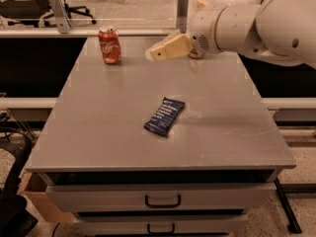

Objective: Pick coke can

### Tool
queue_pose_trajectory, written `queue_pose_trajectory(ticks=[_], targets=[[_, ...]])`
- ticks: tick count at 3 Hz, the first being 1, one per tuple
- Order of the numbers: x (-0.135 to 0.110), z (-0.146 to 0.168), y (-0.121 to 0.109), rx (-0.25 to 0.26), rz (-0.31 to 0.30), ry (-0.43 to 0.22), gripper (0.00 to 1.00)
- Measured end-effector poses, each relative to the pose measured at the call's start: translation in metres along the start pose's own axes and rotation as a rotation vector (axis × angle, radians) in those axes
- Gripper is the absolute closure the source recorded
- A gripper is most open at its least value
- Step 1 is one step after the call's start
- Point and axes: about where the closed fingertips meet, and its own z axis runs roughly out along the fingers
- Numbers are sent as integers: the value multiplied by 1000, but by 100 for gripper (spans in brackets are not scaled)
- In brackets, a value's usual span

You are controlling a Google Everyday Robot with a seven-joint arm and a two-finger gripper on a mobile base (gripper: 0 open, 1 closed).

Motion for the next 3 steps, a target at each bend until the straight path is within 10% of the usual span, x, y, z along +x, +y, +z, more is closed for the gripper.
queue_pose_trajectory(ticks=[3], targets=[[-11,148,23,-39,34,-227,0]])
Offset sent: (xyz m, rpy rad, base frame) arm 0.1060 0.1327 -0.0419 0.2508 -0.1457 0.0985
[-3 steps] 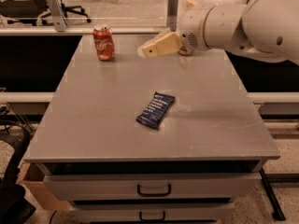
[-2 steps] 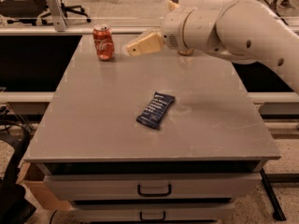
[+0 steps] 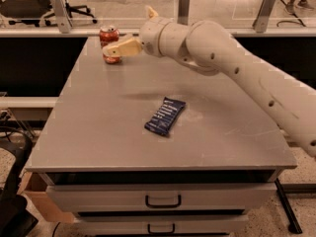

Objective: Pick coke can

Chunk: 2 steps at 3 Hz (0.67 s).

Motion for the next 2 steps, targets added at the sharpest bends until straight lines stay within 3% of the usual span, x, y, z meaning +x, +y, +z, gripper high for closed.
queue_pose_trajectory(ticks=[1,2], targets=[[6,31,5,-13,10,-36,0],[6,60,12,-49,10,-32,0]])
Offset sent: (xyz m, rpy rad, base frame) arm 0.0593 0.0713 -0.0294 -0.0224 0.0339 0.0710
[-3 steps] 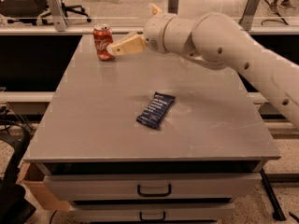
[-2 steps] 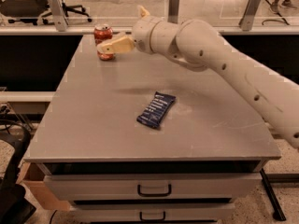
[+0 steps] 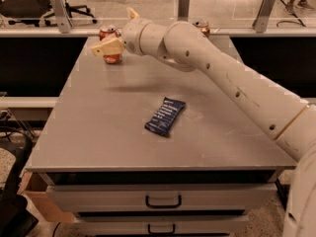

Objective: Pick coke can

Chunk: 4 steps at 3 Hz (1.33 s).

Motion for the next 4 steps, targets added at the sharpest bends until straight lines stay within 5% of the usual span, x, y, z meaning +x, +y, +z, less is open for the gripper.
queue_pose_trajectory(ticks=[4], targets=[[43,71,3,-132,124,77,0]])
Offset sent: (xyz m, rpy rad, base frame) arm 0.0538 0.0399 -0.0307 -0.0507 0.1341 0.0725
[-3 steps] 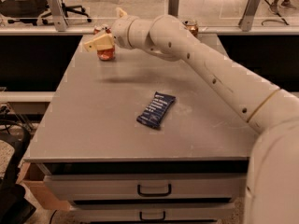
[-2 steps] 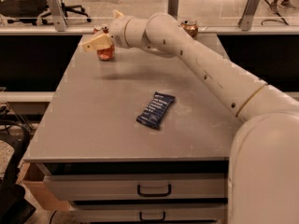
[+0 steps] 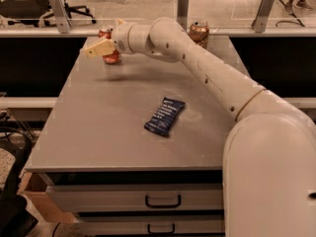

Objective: Pick coke can

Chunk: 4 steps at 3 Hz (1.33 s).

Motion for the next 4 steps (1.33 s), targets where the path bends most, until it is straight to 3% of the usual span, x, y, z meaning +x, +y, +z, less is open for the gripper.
queue_pose_trajectory(ticks=[1,2,4], targets=[[11,8,-1,-31,46,4,0],[25,15,2,-62,100,-5,25],[24,19,6,-68,97,-4,71]])
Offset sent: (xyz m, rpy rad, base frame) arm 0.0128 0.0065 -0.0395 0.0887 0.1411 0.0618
